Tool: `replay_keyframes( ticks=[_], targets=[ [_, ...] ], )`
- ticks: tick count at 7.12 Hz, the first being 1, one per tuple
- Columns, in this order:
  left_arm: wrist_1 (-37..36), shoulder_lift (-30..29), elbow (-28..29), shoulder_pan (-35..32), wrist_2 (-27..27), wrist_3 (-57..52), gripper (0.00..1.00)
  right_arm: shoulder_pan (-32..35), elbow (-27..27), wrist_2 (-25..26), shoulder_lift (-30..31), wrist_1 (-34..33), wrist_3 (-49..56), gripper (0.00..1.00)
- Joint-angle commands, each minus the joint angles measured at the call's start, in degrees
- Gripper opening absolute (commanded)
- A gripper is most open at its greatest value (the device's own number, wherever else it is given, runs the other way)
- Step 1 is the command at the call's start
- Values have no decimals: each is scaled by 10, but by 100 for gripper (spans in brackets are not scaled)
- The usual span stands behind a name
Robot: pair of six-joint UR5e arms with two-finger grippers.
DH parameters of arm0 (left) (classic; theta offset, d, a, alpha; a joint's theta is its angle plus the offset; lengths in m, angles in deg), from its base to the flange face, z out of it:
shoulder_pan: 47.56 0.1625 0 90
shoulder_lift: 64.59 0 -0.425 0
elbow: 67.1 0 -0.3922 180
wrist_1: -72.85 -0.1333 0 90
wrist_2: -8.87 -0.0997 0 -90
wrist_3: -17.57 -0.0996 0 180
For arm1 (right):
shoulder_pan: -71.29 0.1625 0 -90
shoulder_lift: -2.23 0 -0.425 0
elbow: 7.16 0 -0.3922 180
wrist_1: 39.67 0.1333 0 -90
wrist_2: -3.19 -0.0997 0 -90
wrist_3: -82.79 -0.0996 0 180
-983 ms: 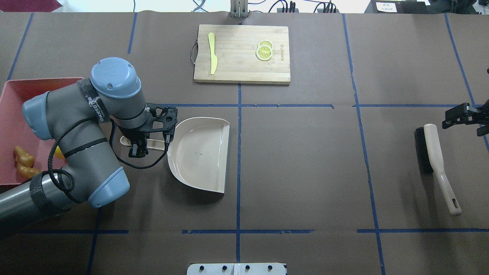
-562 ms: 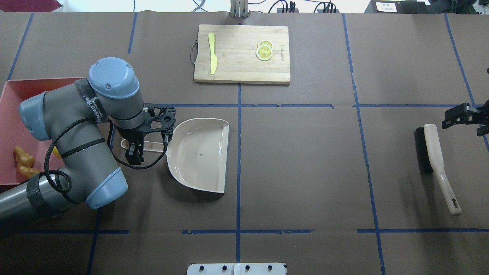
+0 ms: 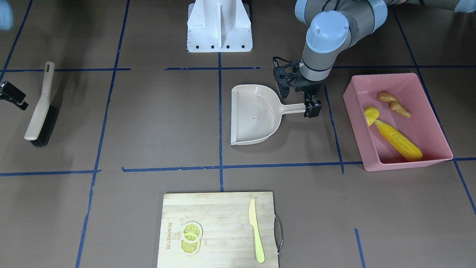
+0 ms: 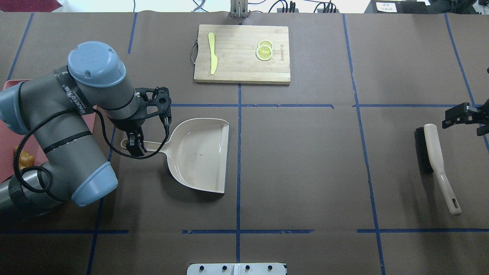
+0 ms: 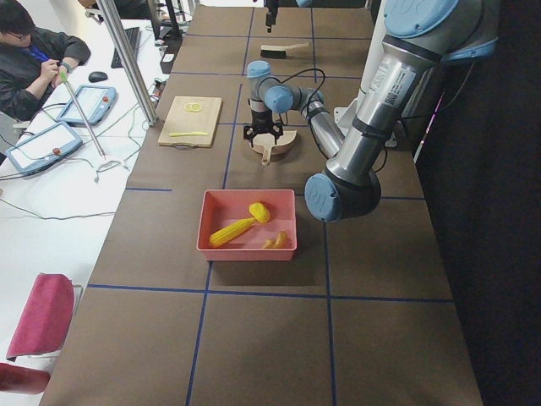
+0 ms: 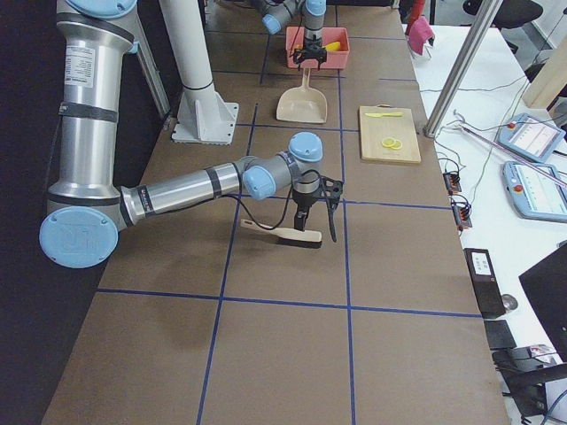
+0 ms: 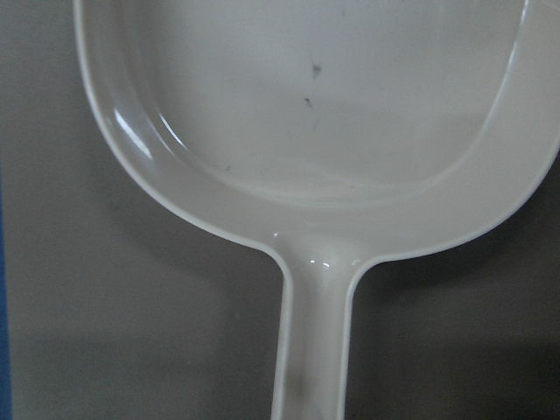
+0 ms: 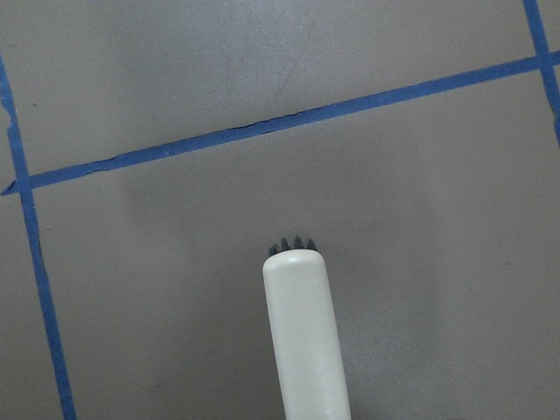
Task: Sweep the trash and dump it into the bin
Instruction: 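Set the dustpan down, open the left gripper and lift away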
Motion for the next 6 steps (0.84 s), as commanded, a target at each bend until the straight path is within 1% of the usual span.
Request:
replay_keyframes(
  ticks=[1, 2, 3, 4, 5, 6],
  targets=[
    [4, 3, -17, -49, 3, 145, 100, -1, 1, 3, -2, 0, 0, 100],
    [1, 45, -47, -102, 6, 168, 100, -1, 2, 3, -7, 0, 0, 100],
    [0, 85, -63, -168, 4, 182, 100, -1, 2, 3, -13, 0, 0, 100],
    [0, 112, -59, -240, 8, 176, 100, -1, 3, 3, -20, 0, 0, 100],
    [-1, 156, -56, -291, 9, 176, 100, -1, 2, -2, -25, 0, 6, 100],
    [-12, 178, -19, -348, 10, 176, 100, -1, 2, 2, -35, 0, 10, 100]
  ],
)
